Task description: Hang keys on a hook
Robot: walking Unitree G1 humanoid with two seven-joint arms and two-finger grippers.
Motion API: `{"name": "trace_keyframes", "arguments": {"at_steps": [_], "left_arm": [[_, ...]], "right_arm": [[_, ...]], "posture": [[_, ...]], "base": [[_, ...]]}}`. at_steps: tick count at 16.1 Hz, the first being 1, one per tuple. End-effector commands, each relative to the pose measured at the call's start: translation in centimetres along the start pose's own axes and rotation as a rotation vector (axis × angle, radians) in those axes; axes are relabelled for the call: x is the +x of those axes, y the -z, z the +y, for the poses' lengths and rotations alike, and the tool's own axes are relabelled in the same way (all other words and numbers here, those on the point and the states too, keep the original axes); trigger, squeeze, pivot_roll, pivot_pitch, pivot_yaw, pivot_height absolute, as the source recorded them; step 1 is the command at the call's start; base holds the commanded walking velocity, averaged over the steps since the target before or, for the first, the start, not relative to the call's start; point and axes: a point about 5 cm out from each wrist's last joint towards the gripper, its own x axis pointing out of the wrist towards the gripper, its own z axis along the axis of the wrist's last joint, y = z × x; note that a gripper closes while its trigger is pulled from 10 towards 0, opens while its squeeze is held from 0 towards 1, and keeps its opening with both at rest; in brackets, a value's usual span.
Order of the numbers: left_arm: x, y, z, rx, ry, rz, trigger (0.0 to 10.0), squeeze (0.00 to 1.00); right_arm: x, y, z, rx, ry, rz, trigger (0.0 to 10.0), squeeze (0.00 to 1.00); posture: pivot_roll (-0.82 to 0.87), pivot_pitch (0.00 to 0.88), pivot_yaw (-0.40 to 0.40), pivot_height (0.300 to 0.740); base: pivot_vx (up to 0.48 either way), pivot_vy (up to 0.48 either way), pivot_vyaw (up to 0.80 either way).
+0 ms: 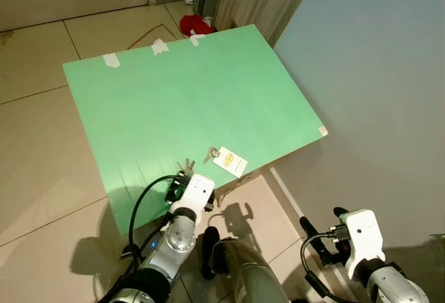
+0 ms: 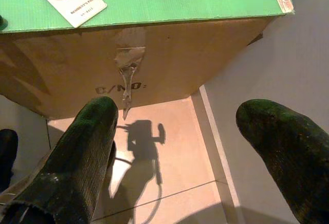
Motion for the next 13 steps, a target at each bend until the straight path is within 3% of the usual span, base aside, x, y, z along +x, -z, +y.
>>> {"name": "trace_keyframes", "arguments": {"at_steps": [1,10,11,12,13], "left_arm": [[-0.6,0.3,-1.3,-0.004,0.015,0.008,10.0,0.00],[-1.5,1.0,-2.4,-0.008,-0.003,0.036,10.0,0.00],[-1.5,1.0,-2.3,-0.015,-0.008,0.041,9.0,0.00],[-1.5,1.1,-2.3,-0.018,-0.015,0.047,7.1,0.00],[-1.4,1.2,-2.1,-0.019,-0.019,0.054,6.5,0.00]], "right_arm": [[-0.6,0.7,-0.5,-0.006,0.013,0.042,10.0,0.00],[-0.2,0.9,-0.5,-0.011,-0.001,0.050,10.0,0.00],[-0.3,0.9,-0.5,-0.011,0.000,0.050,10.0,0.00],[-0.3,0.9,-0.5,-0.011,0.000,0.050,10.0,0.00],[-0.3,0.9,-0.5,-0.010,0.000,0.050,10.0,0.00]], "posture": [[-0.20,0.335,-0.276,0.740],[-0.19,0.339,-0.285,0.740],[-0.19,0.339,-0.285,0.740],[-0.19,0.339,-0.285,0.740],[-0.20,0.339,-0.284,0.740]], "base": [[0.000,0.000,0.00],[0.000,0.000,0.00],[0.000,0.000,0.00],[0.000,0.000,0.00],[0.000,0.000,0.00]]}}
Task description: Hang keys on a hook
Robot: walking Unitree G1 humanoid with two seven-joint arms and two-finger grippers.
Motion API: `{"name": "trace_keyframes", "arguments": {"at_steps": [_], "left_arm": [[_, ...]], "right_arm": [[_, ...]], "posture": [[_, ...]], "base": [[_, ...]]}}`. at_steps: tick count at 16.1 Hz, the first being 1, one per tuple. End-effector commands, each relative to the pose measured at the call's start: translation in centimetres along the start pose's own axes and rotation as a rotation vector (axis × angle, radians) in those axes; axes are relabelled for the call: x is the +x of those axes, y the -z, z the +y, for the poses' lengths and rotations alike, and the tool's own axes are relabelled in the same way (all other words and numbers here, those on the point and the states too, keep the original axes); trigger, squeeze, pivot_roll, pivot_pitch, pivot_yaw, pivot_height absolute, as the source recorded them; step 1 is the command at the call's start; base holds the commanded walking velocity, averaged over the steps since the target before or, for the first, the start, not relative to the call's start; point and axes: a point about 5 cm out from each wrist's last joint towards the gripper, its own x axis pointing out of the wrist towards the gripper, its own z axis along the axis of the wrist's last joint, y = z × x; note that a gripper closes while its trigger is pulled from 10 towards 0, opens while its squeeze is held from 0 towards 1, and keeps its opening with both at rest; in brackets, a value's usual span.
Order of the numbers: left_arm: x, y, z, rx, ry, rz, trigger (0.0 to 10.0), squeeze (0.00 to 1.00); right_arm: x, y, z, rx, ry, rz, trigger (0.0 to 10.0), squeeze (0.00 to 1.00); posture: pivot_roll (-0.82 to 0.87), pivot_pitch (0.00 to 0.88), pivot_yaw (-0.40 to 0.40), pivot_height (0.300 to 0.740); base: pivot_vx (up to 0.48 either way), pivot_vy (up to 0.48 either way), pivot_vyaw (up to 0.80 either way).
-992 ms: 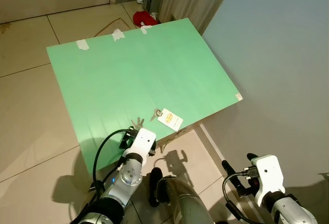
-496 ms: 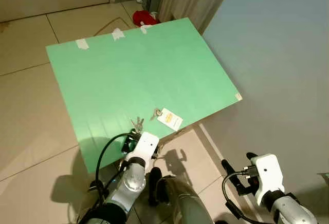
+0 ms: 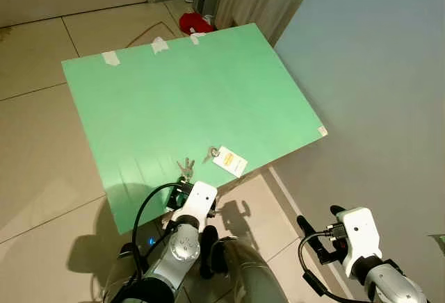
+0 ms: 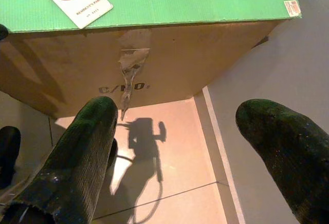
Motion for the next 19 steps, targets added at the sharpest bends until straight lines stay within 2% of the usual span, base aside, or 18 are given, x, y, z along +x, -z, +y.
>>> {"name": "trace_keyframes", "arguments": {"at_steps": [1,4,5,6,19], "left_arm": [[-0.6,0.8,-1.0,-0.013,0.011,0.047,4.3,0.00],[-0.5,0.8,-0.8,-0.012,0.002,0.050,2.8,0.00],[-0.4,0.8,-0.7,-0.013,0.002,0.051,0.9,0.00],[-0.4,0.8,-0.6,-0.014,-0.005,0.052,0.0,0.00],[-0.2,1.3,0.2,-0.013,-0.032,0.071,0.0,0.00]], "right_arm": [[-0.7,1.1,-0.7,-0.005,0.021,0.056,10.0,0.00],[-0.8,1.2,-0.8,-0.006,0.025,0.060,10.0,0.00],[-0.8,1.2,-0.8,-0.006,0.024,0.061,10.0,0.00],[-0.9,1.2,-0.8,-0.006,0.025,0.061,10.0,0.00],[-0.7,1.3,-0.8,-0.016,0.011,0.065,10.0,0.00]], "posture": [[-0.20,0.339,-0.284,0.740],[-0.20,0.342,-0.286,0.740],[-0.20,0.342,-0.286,0.740],[-0.20,0.341,-0.287,0.740],[-0.19,0.311,-0.291,0.740]], "base": [[0.000,0.000,0.00],[0.000,0.000,0.00],[0.000,0.000,0.00],[0.000,0.000,0.00],[0.000,0.000,0.00]]}}
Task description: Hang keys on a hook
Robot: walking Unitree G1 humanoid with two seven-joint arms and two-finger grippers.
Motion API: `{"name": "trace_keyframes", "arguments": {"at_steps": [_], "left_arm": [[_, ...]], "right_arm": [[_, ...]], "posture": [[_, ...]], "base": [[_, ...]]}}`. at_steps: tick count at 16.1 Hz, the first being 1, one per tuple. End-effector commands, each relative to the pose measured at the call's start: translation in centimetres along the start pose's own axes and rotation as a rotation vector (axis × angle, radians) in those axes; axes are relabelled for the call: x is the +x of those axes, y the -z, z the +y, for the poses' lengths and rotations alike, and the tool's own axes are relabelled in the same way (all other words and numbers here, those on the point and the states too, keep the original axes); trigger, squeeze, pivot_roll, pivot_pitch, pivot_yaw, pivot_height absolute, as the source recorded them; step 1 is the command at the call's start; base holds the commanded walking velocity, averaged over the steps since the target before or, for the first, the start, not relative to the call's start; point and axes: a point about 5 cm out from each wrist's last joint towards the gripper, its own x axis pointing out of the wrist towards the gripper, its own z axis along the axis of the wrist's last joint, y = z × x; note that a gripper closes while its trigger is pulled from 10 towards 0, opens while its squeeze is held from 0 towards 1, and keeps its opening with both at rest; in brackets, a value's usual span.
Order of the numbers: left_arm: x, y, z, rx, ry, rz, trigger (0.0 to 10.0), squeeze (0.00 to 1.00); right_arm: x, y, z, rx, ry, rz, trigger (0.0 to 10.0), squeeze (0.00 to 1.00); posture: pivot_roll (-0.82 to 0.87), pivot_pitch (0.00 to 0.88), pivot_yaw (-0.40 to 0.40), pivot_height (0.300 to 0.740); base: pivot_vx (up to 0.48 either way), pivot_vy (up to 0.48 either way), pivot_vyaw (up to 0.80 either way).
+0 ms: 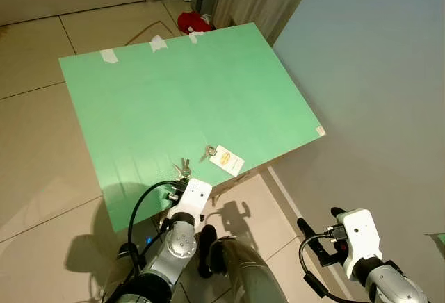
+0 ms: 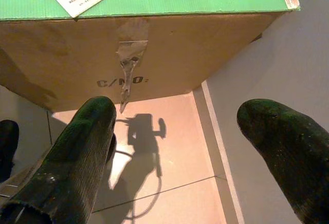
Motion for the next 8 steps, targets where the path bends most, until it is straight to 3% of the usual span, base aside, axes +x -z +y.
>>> {"name": "trace_keyframes", "arguments": {"at_steps": [1,6,8], "left_arm": [[-0.5,1.0,-0.6,-0.004,0.002,0.052,0.0,0.00],[-0.4,0.2,-0.2,0.056,0.003,-0.027,0.0,0.00],[-0.5,-0.1,-0.4,0.044,0.016,-0.043,0.0,0.00]], "right_arm": [[-0.6,1.0,-0.6,-0.012,0.018,0.047,10.0,0.00],[-0.6,1.1,-0.6,-0.008,0.021,0.050,10.0,0.00],[-0.7,1.3,-0.5,-0.004,0.021,0.055,10.0,0.00]], "posture": [[-0.19,0.313,-0.289,0.740],[-0.18,0.325,-0.289,0.740],[-0.18,0.331,-0.288,0.740]], "base": [[0.000,0.000,0.00],[0.000,0.000,0.00],[0.000,0.000,0.00]]}}
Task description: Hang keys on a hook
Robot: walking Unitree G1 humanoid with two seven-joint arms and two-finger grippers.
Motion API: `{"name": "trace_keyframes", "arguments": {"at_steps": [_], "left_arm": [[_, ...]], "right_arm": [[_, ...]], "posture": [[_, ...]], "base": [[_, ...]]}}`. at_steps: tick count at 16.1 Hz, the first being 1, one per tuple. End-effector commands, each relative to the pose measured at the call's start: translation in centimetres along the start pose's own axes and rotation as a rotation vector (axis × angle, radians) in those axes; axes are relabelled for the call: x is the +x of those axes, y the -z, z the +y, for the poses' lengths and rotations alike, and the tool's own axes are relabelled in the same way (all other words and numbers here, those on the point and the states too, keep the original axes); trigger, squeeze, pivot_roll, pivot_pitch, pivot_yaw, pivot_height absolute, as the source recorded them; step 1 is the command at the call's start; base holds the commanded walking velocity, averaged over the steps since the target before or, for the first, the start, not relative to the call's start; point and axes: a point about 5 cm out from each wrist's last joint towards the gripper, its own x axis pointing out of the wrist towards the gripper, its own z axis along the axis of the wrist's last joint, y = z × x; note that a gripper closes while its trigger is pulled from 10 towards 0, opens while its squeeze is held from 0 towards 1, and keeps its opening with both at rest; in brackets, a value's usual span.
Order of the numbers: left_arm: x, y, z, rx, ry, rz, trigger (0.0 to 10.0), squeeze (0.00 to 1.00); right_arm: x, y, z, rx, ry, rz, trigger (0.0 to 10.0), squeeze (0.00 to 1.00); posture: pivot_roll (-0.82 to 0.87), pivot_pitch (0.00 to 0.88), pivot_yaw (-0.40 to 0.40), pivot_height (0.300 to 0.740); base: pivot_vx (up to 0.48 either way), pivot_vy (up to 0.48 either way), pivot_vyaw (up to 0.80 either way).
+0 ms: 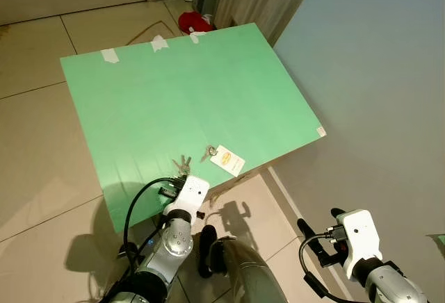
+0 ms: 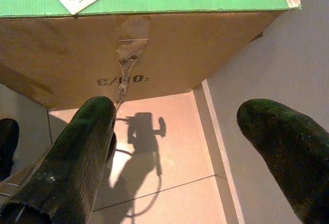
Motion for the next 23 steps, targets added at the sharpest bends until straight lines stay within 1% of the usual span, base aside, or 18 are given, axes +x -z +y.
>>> {"name": "trace_keyframes", "arguments": {"at_steps": [1,3,8,10,11,12,15,17,18,19,21,23], "left_arm": [[-0.6,0.0,-1.2,-0.007,0.052,-0.011,0.0,0.00],[-0.7,-0.3,-1.2,-0.009,0.061,-0.038,0.0,0.00],[-0.9,-1.0,-0.8,-0.024,0.058,-0.093,0.0,0.00],[-0.9,-0.7,-0.3,-0.008,0.014,-0.062,0.0,0.00],[-0.9,-0.5,-0.2,-0.021,0.003,-0.042,5.4,0.00],[-0.9,-0.5,-0.1,-0.027,-0.009,-0.034,10.0,1.00],[-0.5,-0.5,-0.2,-0.034,-0.045,0.006,10.0,1.00],[-0.2,-0.6,-0.8,-0.039,-0.059,0.045,10.0,1.00],[0.0,-1.1,-1.3,-0.040,-0.043,0.035,10.0,1.00],[0.2,-1.5,-1.5,-0.041,-0.032,0.024,10.0,1.00],[0.4,-2.0,-1.6,-0.024,-0.033,0.002,10.0,1.00],[0.3,-2.1,-1.7,-0.018,-0.036,-0.004,10.0,1.00]], "right_arm": [[-0.6,1.2,-0.5,-0.004,0.020,0.051,10.0,0.00],[-0.6,1.3,-0.4,-0.002,0.018,0.053,10.0,0.00],[-0.5,1.3,-0.3,-0.001,0.017,0.052,10.0,0.00],[-0.4,1.4,-0.2,0.000,0.018,0.053,10.0,0.00],[-0.5,1.4,-0.2,0.000,0.019,0.054,10.0,0.00],[-0.5,1.5,-0.2,-0.001,0.018,0.056,10.0,0.00],[-0.6,1.5,-0.2,-0.003,0.016,0.057,10.0,0.00],[-0.8,1.4,-0.2,-0.007,0.013,0.058,10.0,0.00],[-1.1,1.2,-0.4,-0.020,0.008,0.056,10.0,0.00],[-1.4,1.1,-0.6,-0.027,0.008,0.056,10.0,0.00],[-1.7,1.1,-0.9,-0.031,0.014,0.061,10.0,0.00],[-1.8,1.4,-0.8,-0.031,0.012,0.068,10.0,0.00]], "posture": [[-0.18,0.331,-0.288,0.740],[-0.17,0.345,-0.283,0.740],[-0.17,0.345,-0.284,0.740],[-0.17,0.350,-0.281,0.740],[-0.17,0.352,-0.280,0.740],[-0.17,0.352,-0.280,0.740],[-0.17,0.355,-0.284,0.740],[-0.20,0.354,-0.294,0.740],[-0.23,0.349,-0.311,0.740],[-0.24,0.347,-0.312,0.740],[-0.23,0.349,-0.310,0.740],[-0.22,0.353,-0.310,0.740]], "base": [[0.000,0.000,0.00],[0.000,0.000,0.00],[0.000,0.000,0.00],[0.000,0.000,0.00],[0.000,0.000,0.00],[0.000,0.000,0.00],[0.000,0.000,0.00],[0.000,0.000,0.00],[0.000,0.000,0.00],[0.000,0.000,0.00],[0.000,0.000,0.00],[0.000,0.000,0.00]]}}
